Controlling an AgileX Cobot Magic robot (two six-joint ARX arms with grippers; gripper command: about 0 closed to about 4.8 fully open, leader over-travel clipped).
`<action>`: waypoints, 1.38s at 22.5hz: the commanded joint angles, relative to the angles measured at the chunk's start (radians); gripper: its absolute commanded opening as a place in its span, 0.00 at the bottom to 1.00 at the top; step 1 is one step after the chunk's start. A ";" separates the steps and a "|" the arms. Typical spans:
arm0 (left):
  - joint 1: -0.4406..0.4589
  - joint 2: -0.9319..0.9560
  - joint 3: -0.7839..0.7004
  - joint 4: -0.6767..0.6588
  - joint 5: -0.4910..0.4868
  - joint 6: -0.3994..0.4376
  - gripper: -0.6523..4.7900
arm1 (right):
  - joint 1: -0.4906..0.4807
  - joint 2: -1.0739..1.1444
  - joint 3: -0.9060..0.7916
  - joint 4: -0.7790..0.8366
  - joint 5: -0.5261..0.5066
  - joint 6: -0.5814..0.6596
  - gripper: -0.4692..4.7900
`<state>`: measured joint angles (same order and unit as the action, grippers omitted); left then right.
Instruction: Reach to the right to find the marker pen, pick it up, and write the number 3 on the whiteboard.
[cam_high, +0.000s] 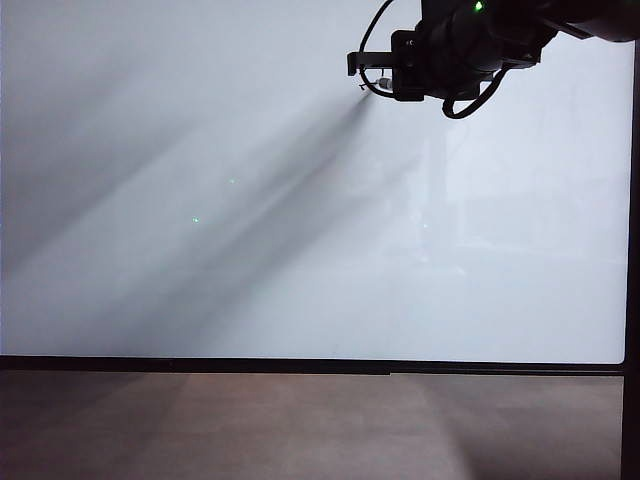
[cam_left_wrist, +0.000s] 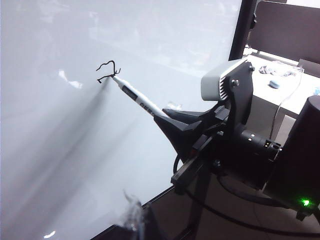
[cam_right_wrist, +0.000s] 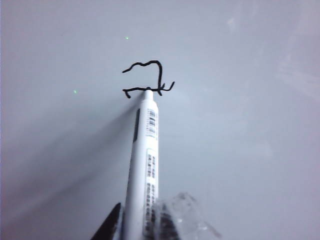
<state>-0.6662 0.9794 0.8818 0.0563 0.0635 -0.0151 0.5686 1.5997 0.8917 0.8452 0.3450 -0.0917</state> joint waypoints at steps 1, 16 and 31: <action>0.001 -0.003 0.001 0.012 0.002 0.007 0.11 | 0.000 -0.005 0.004 0.023 0.000 0.001 0.13; 0.001 -0.003 0.001 0.012 0.002 0.007 0.11 | 0.000 -0.004 0.004 0.017 0.019 0.001 0.13; 0.001 -0.003 0.001 0.012 0.002 0.007 0.11 | 0.001 -0.005 -0.005 -0.084 0.019 0.017 0.13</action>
<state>-0.6662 0.9794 0.8818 0.0563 0.0635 -0.0151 0.5686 1.5997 0.8860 0.7586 0.3649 -0.0795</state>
